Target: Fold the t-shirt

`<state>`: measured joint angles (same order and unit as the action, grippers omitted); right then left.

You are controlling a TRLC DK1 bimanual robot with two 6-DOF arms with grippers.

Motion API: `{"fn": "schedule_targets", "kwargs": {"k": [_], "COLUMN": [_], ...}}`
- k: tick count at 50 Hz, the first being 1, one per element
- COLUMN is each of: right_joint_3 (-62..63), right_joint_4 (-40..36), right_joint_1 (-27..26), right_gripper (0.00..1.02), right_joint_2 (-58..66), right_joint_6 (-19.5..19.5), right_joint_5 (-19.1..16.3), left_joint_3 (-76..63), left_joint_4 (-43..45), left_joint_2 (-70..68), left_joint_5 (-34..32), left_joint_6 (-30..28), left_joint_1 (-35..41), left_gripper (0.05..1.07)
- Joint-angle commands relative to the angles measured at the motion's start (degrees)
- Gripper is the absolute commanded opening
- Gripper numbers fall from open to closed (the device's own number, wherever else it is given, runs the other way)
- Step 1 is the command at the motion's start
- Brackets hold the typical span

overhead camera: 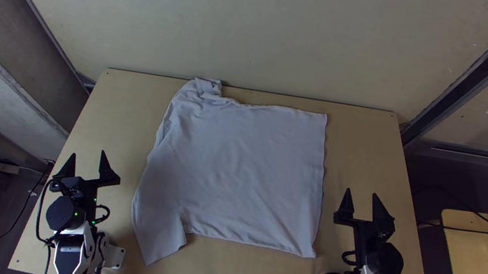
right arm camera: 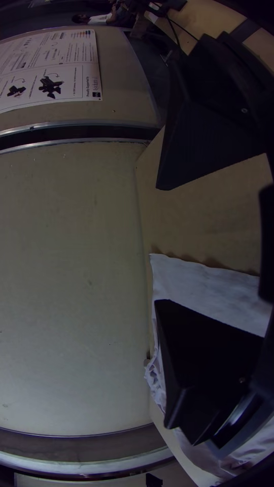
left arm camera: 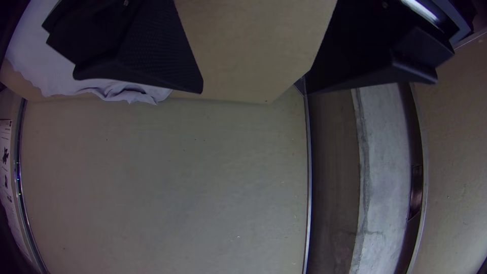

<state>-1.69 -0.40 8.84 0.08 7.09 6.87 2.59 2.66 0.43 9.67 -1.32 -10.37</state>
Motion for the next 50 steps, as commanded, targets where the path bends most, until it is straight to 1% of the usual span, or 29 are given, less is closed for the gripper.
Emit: {"fn": "schedule_targets", "kwargs": {"k": [1, 15, 24, 30, 34, 35, 36, 38, 41, 47, 50], "right_joint_3": [1.43, 1.43, 1.43, 1.43, 1.43, 1.43, 1.43, 1.43, 1.43, 0.90, -0.06], "right_joint_4": [1.02, 1.02, 1.02, 0.93, 0.93, 0.93, 0.76, 0.76, 1.02, 1.11, 0.84], "right_joint_1": [-0.23, -0.14, 3.38, 3.11, 1.44, 1.09, 1.18, 2.32, 3.55, 2.41, 2.41], "right_gripper": [0.99, 0.99, 0.99, 0.99, 0.99, 0.99, 0.99, 0.99, 0.99, 0.99, 0.99], "right_joint_2": [-0.25, -0.25, -0.25, -0.25, -0.25, -0.16, -0.16, -0.25, -0.43, -0.34, -0.34], "right_joint_6": [0.73, 0.82, 0.99, 0.64, -0.68, -0.32, 0.55, 0.82, -0.76, -0.85, -0.50], "right_joint_5": [0.07, 0.07, -0.02, -0.11, -0.02, -0.11, -0.46, -0.81, -0.72, -0.72, -0.72], "left_joint_3": [-2.68, -2.68, -2.68, -2.59, -2.59, -2.59, -2.59, -2.59, -2.59, -1.89, -0.39], "left_joint_4": [-0.63, -0.63, -0.72, -1.25, -1.25, -1.25, -1.25, -1.25, -1.16, -1.16, -2.66], "left_joint_2": [-0.43, -0.43, -0.43, -0.34, -0.34, -0.43, -0.34, -0.34, -0.43, -0.51, -0.51], "left_joint_5": [-0.36, -0.44, -0.88, -1.06, -1.23, -1.41, -1.41, -1.59, -1.94, -3.70, -3.78], "left_joint_6": [0.18, 0.27, 0.44, 0.27, 0.18, 0.09, 0.00, -0.08, -0.26, -1.14, -1.14], "left_joint_1": [-0.35, -0.35, -0.44, -0.79, -1.41, -1.23, -1.14, -1.41, -1.14, -0.44, 0.26], "left_gripper": [1.03, 1.03, 1.03, 1.03, 1.03, 1.03, 1.03, 1.03, 1.03, 1.03, 1.03]}}
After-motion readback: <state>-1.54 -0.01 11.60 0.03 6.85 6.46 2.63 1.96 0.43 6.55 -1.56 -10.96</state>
